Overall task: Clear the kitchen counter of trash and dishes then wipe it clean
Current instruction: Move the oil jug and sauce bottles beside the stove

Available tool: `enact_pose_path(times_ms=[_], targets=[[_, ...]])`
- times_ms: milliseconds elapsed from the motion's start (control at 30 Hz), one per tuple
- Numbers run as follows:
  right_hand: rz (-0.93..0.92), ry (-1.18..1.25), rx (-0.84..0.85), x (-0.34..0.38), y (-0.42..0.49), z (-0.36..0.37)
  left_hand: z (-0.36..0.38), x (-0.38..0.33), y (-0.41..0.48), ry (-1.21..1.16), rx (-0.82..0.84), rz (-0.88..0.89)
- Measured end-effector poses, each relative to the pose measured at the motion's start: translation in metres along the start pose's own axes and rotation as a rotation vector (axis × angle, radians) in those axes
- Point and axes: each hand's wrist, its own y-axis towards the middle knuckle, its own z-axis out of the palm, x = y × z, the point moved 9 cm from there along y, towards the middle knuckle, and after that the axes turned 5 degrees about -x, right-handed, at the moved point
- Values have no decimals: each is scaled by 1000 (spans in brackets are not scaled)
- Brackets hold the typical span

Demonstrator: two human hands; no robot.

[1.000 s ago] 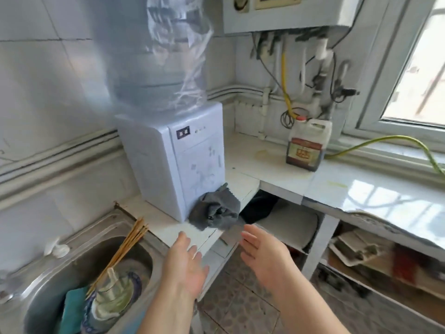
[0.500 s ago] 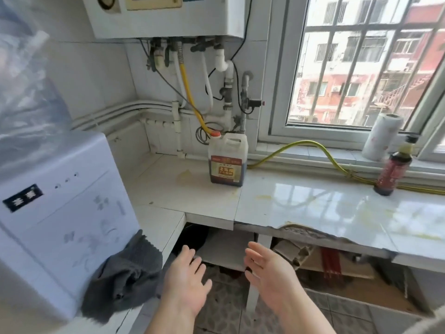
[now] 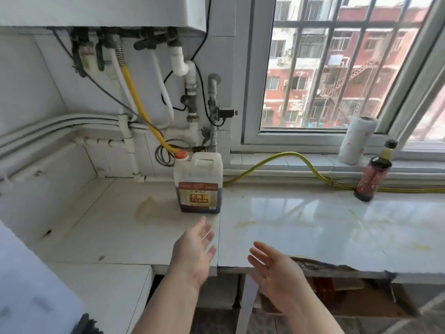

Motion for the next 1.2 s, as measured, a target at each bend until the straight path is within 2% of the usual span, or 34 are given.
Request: enact_pose_path(times_ms=[167,233,333,600,800,1000,1200], targets=[[-19,40,3,35,29,-7,44,-31,36,158,-10,129],[-24,45,28,54,44,-6,61,-49,53,237,-49,209],[-49,21,92,89,66,-1,90,-75,80,268,-102,240],[-202,-192,277,176,110,68,123,-76,121,27,-211,166],[-251,-469,340,184,138,142,101,-87,134,9,-317,214],[-323,-694,401,186,144,188,90,-109,151,84,-323,259],[-441,-755,307,181,160,190,83,-119,175,178,-322,256]])
